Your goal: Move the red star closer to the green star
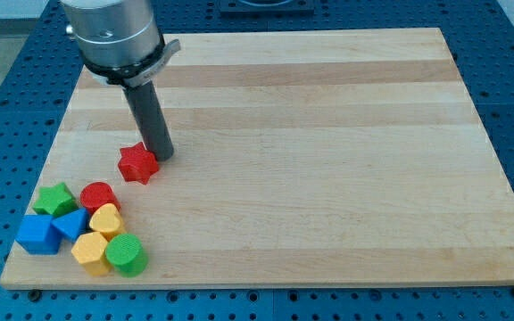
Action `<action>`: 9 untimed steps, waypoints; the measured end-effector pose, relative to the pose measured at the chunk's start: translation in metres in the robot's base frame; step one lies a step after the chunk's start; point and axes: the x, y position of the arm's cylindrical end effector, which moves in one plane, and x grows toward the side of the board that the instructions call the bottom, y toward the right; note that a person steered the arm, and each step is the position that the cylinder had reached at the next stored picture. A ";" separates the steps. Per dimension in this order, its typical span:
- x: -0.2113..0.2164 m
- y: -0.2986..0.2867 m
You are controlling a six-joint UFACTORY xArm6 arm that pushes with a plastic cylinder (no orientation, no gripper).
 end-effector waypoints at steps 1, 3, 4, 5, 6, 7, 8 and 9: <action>0.017 0.030; 0.019 -0.007; 0.019 -0.034; 0.019 -0.053; 0.017 -0.062; -0.002 -0.063; -0.016 -0.066; -0.016 -0.083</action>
